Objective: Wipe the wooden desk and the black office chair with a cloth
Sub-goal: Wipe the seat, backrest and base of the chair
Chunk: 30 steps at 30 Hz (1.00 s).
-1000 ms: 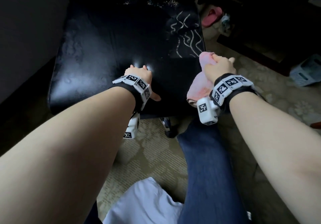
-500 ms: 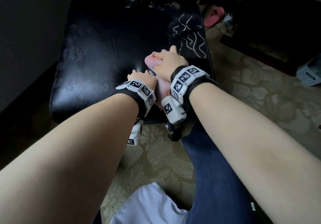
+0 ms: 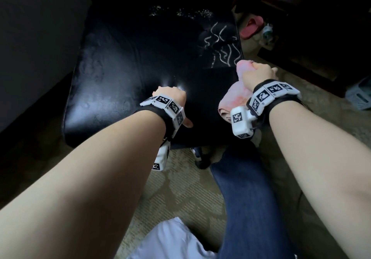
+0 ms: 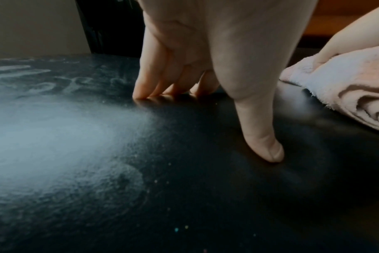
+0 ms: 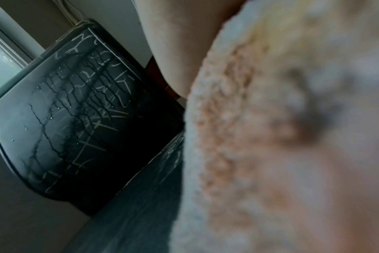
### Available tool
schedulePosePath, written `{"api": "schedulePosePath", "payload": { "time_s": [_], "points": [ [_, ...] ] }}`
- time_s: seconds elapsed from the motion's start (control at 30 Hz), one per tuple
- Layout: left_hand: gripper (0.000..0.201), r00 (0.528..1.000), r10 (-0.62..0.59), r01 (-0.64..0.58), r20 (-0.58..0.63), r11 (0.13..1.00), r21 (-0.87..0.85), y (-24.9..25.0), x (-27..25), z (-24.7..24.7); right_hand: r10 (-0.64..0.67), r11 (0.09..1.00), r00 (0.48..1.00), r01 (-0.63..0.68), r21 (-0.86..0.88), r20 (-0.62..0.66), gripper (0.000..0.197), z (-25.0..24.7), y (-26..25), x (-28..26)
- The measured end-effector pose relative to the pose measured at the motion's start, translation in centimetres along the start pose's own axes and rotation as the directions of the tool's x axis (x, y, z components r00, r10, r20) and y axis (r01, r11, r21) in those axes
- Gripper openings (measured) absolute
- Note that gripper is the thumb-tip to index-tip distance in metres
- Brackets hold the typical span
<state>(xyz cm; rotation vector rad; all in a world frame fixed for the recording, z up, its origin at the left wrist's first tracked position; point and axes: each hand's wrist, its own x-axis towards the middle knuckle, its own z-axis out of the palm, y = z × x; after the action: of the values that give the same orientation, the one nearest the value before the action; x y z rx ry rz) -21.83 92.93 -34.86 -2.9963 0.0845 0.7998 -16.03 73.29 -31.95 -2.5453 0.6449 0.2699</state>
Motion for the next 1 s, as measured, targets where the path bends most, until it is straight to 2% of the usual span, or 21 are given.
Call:
{"api": "schedulePosePath", "payload": {
  "time_s": [0.07,0.2,0.3,0.37,0.43,0.5,0.57,0.6,0.67,0.73,0.8,0.83,0.9,1.0],
  "points": [
    [0.087,1.0,0.009,-0.009,0.005,1.0,-0.001,0.0,0.0,0.0,-0.002,0.999,1.0,0.002,-0.047,-0.001,0.048,0.0,-0.6,0.1],
    [0.083,0.999,0.032,-0.032,-0.004,0.999,0.011,0.0,0.0,0.0,-0.142,0.985,0.987,0.149,-0.091,0.076,0.049,0.6,-2.5,-1.2],
    [0.076,0.996,0.088,-0.087,-0.017,0.994,0.068,-0.2,-0.3,-0.4,-0.317,0.925,0.919,0.354,-0.135,0.235,0.043,1.8,-4.2,-3.0],
    [0.07,0.994,0.11,-0.108,-0.014,0.988,0.112,-0.5,-0.9,-1.2,-0.386,0.892,0.881,0.432,-0.134,0.272,0.041,2.7,-4.4,-3.7],
    [0.061,0.996,0.085,-0.082,-0.021,0.991,0.107,-1.0,-1.1,-2.2,-0.399,0.89,0.878,0.44,-0.118,0.264,0.039,3.0,-4.0,-3.7],
    [0.042,0.997,0.011,-0.011,-0.071,1.0,0.001,-1.9,-0.8,-3.1,-0.402,0.885,0.872,0.448,-0.127,0.278,0.04,2.8,-3.8,-3.6],
    [0.026,0.982,-0.088,0.061,-0.17,0.986,-0.154,-2.6,-0.7,-4.0,-0.412,0.871,0.867,0.465,-0.157,0.281,0.042,2.8,-3.9,-3.6],
    [0.026,0.967,-0.114,0.07,-0.229,0.979,-0.191,-2.6,-0.6,-4.2,-0.419,0.867,0.866,0.471,-0.164,0.272,0.043,2.9,-3.9,-3.6],
    [0.04,0.953,-0.113,0.053,-0.28,0.976,-0.211,-2.0,-0.1,-4.1,-0.412,0.873,0.878,0.457,-0.171,0.242,0.045,2.7,-3.5,-3.3],
    [0.073,0.971,-0.093,0.041,-0.22,0.973,-0.229,-1.1,0.9,-3.5,-0.363,0.902,0.907,0.399,-0.163,0.214,0.047,2.2,-2.7,-2.6],
    [0.108,0.982,-0.125,0.08,-0.142,0.955,-0.285,-0.6,1.9,-3.0,-0.316,0.927,0.932,0.344,-0.152,0.178,0.049,1.4,-1.9,-1.8],
    [0.119,0.98,-0.156,0.11,-0.122,0.941,-0.32,-0.5,2.3,-2.8,-0.297,0.936,0.942,0.319,-0.15,0.156,0.05,1.1,-1.5,-1.4],
    [0.132,0.972,-0.213,0.166,-0.103,0.923,-0.346,-0.5,3.1,-2.5,-0.265,0.95,0.957,0.281,-0.136,0.121,0.048,0.8,-0.9,-0.5],
    [0.137,0.97,-0.237,0.212,-0.051,0.931,-0.297,-0.9,4.0,-2.3,-0.213,0.965,0.973,0.224,-0.138,0.09,0.046,0.8,-0.6,0.8]
  ]
}}
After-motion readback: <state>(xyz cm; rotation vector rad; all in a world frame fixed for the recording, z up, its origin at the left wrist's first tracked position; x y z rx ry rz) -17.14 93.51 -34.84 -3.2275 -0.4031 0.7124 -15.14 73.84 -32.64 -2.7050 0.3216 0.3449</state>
